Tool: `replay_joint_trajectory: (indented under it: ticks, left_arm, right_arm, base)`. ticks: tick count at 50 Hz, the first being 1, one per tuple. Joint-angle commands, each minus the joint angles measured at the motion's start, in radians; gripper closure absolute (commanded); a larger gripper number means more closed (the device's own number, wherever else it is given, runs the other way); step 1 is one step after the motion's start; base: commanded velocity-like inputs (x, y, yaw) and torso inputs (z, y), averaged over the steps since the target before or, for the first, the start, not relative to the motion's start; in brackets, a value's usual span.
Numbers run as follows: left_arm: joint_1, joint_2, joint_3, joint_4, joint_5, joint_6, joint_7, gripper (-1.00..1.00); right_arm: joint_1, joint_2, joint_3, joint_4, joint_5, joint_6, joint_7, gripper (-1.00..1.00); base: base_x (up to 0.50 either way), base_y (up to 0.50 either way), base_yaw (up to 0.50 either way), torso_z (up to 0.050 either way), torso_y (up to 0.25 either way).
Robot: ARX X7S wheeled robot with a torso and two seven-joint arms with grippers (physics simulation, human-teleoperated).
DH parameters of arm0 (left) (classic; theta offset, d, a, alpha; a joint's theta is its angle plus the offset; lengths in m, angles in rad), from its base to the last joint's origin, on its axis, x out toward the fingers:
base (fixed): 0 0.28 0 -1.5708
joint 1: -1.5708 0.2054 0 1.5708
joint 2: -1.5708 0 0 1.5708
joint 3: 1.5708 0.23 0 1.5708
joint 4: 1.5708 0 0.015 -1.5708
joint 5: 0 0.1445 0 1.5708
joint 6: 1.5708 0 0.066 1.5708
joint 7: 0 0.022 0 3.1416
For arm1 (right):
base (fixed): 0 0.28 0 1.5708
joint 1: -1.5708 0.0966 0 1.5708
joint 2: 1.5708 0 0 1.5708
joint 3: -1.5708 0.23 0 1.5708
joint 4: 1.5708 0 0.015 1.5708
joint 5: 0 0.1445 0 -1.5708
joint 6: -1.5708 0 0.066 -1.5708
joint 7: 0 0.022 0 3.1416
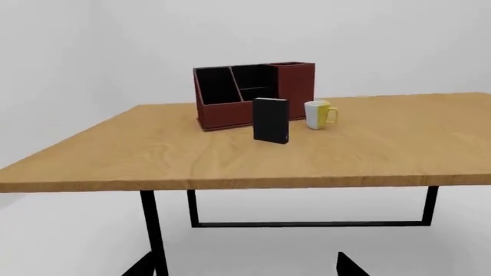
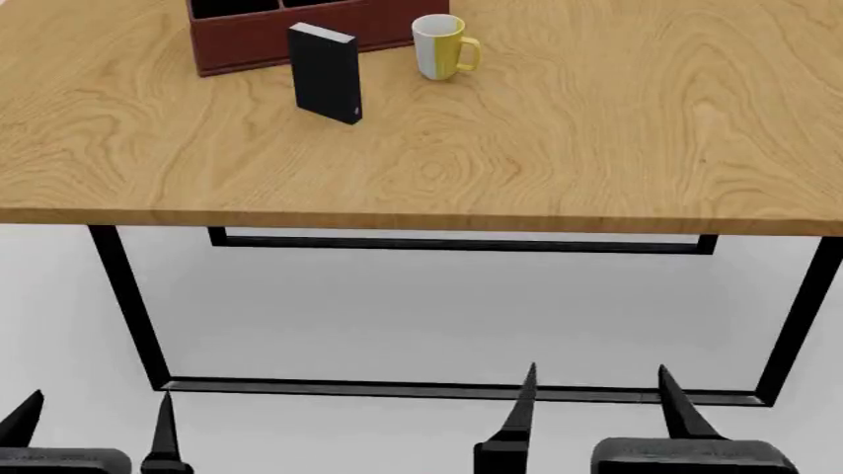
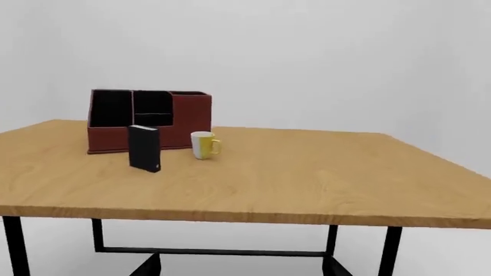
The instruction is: Pick up the book and place it in the front compartment of the caddy.
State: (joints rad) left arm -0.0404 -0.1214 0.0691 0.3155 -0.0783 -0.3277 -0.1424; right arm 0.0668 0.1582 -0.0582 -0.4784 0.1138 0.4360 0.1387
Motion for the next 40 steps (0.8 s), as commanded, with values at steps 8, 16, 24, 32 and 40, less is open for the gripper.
replay_joint_trajectory:
  ticks: [8,16,24,32,40]
  left_arm:
    - [-0.158,-0.065,-0.068,0.344,-0.077,-0.484,-0.035,-1.00]
    - [-0.277,-0.077,-0.132,0.500,-0.141,-0.721,-0.041,-1.00]
    - [-0.343,-0.100,-0.172,0.526,-0.151,-0.804,-0.052,-1.00]
    - [-0.344,-0.109,-0.177,0.516,-0.150,-0.795,-0.055,-1.00]
    - [-0.350,-0.114,-0.167,0.515,-0.152,-0.801,-0.059,-1.00]
  right_arm:
    - [0.180,0.106,0.068,-0.342,0.047,0.522,0.036,-1.00]
    - [0.279,0.150,0.088,-0.423,0.071,0.682,0.026,-1.00]
    - [0.364,0.151,0.155,-0.483,0.097,0.811,0.027,-1.00]
    - [0.394,0.190,0.105,-0.518,0.077,0.854,0.064,-1.00]
    - [0.398,0.176,0.112,-0.525,0.095,0.859,0.059,-1.00]
  base:
    - [0.00,0.00,0.00,0.000,0.000]
    - [0.00,0.00,0.00,0.000,0.000]
    - [0.00,0.00,0.00,0.000,0.000]
    - [0.00,0.24,0.00,0.000,0.000]
    - [0.00,0.50,0.00,0.000,0.000]
